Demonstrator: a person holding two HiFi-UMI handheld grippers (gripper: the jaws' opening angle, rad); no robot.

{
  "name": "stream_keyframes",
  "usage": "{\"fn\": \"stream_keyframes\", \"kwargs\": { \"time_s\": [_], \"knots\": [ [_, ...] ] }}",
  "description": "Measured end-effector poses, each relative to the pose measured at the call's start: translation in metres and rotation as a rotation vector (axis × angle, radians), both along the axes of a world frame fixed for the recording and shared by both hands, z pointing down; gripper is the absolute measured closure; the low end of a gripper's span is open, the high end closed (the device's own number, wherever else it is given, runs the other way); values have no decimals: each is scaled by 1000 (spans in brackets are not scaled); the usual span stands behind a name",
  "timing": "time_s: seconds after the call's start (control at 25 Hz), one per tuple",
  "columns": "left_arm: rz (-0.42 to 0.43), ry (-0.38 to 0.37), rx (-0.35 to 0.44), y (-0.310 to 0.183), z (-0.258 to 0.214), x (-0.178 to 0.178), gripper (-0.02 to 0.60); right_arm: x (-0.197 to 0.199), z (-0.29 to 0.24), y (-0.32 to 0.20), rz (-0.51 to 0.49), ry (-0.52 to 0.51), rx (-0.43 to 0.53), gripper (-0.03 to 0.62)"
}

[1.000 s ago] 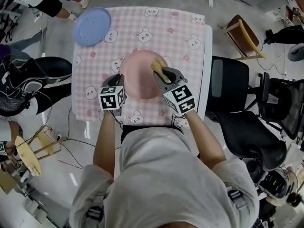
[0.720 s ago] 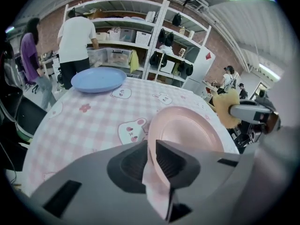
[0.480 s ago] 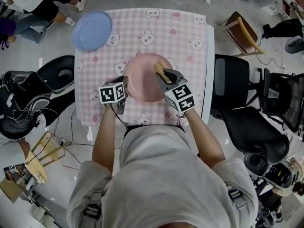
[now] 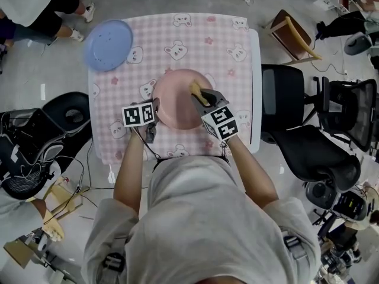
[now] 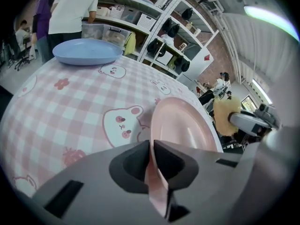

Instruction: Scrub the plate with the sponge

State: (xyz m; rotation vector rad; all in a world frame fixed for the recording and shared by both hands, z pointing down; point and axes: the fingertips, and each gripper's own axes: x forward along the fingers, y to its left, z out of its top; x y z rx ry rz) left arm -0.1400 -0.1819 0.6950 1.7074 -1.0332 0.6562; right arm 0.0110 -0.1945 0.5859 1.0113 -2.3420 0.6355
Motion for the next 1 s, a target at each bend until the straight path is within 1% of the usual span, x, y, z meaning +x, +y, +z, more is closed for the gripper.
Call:
{"fn": "stream_keyframes", "kwargs": {
  "time_s": [0.2, 0.36, 0.64, 0.76, 1.0],
  "knots": [
    [-34, 38, 0, 0, 6, 4, 549, 5, 8, 0, 11, 13, 0, 528],
    [-60, 44, 30, -3, -1, 6, 554, 7, 9, 0, 11, 16, 5, 528],
    [-36, -27, 133, -10, -27, 12, 554, 10, 5, -3, 9, 14, 14, 528],
    [-19, -41, 174, -11, -39, 17, 552, 12, 6, -5, 11, 22, 15, 528],
    [3, -61, 219, -10, -48, 25, 552, 18, 21, -14, -1, 60, -11, 528]
  ]
}}
